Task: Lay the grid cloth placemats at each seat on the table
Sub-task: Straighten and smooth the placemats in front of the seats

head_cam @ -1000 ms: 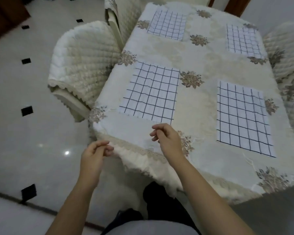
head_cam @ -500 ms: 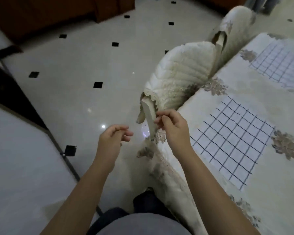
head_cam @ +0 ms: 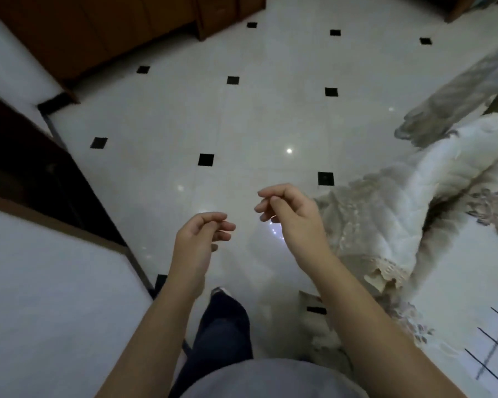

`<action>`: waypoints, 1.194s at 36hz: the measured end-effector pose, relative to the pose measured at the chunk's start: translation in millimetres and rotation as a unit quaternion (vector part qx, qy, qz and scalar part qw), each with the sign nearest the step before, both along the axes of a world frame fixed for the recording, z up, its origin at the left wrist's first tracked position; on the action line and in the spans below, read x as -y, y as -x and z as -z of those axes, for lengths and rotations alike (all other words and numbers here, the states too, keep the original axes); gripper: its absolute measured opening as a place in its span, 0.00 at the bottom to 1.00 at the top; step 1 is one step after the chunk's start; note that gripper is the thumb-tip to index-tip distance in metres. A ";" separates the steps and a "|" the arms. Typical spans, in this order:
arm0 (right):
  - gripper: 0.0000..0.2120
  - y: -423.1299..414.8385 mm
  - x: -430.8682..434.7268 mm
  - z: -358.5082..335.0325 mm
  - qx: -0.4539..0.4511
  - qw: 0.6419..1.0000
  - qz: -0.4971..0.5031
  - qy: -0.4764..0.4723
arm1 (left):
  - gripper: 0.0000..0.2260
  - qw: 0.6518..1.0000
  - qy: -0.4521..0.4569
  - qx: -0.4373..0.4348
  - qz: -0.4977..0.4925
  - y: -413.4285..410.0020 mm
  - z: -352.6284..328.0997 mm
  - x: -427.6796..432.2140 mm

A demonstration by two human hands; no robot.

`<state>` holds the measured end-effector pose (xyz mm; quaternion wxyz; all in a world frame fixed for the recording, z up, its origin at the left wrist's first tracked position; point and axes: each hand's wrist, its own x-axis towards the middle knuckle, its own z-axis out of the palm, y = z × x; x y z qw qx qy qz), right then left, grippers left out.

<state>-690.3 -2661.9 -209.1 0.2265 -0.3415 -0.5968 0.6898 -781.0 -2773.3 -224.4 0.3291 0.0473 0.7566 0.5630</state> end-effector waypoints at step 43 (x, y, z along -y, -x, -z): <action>0.16 237.7 -570.1 0.1 0.019 0.888 0.460 0.006 | 0.11 0.916 -0.024 0.039 0.399 295.7 -19.7 -666.0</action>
